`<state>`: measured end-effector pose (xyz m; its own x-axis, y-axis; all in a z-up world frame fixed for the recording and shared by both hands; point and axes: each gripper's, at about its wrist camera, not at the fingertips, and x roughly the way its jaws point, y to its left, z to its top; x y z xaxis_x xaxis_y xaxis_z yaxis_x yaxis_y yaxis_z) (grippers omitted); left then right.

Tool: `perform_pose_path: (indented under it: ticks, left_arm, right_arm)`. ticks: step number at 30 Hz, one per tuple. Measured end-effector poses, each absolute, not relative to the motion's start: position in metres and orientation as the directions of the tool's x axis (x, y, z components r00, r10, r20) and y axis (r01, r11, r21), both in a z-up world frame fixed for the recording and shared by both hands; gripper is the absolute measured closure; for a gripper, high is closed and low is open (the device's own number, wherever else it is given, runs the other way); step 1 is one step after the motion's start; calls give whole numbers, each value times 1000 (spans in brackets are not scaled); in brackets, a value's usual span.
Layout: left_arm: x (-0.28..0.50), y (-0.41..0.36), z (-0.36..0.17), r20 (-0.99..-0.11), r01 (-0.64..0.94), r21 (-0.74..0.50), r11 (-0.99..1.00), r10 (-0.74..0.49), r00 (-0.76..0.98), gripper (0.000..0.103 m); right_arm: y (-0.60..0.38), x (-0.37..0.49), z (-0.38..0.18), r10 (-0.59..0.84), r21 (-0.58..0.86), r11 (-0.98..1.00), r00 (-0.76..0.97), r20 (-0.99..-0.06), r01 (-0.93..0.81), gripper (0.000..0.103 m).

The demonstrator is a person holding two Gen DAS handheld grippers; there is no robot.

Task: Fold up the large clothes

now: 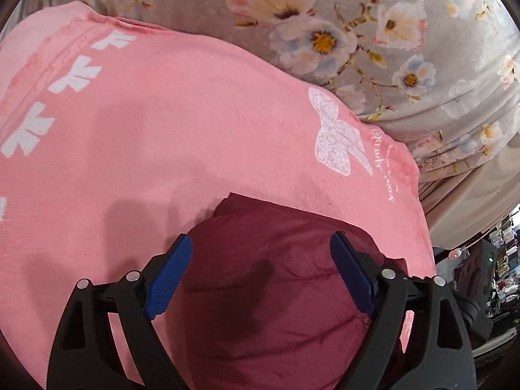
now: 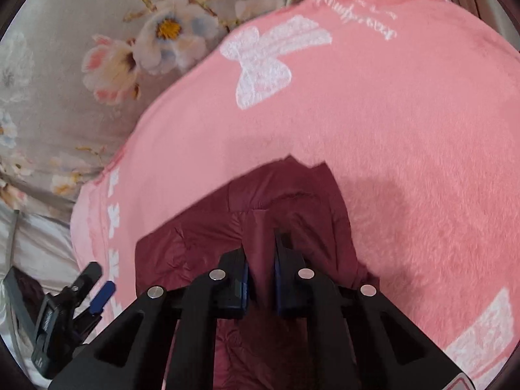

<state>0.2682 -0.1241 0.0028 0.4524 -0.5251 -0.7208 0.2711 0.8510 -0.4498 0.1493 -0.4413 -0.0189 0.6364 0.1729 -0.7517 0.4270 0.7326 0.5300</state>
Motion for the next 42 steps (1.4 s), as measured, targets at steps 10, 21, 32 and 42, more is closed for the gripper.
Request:
perform_pose_path:
  ticks: [10,21,32,42]
  left_arm:
    - [283,-194,-43,-784,286,-321,903,-423,455,19]
    - [282,-218,-68,-781,349,-243,905,-396,484,8]
    - [275,-229,-76,-771,364,-151,919,-340,538,6]
    - [272,-235,-80,-767,362,-105,926,-307,563,5]
  right_arm:
    - [-464,130,-58,-9,413,768,652,-758,489,98]
    - [-468,134,-93,30,443,774,673,-739,452,99]
    - [-467,132,-102,43,470,773,704,-709,426,99]
    - [-470,129,-105,56,499,761,724,-688,415,99]
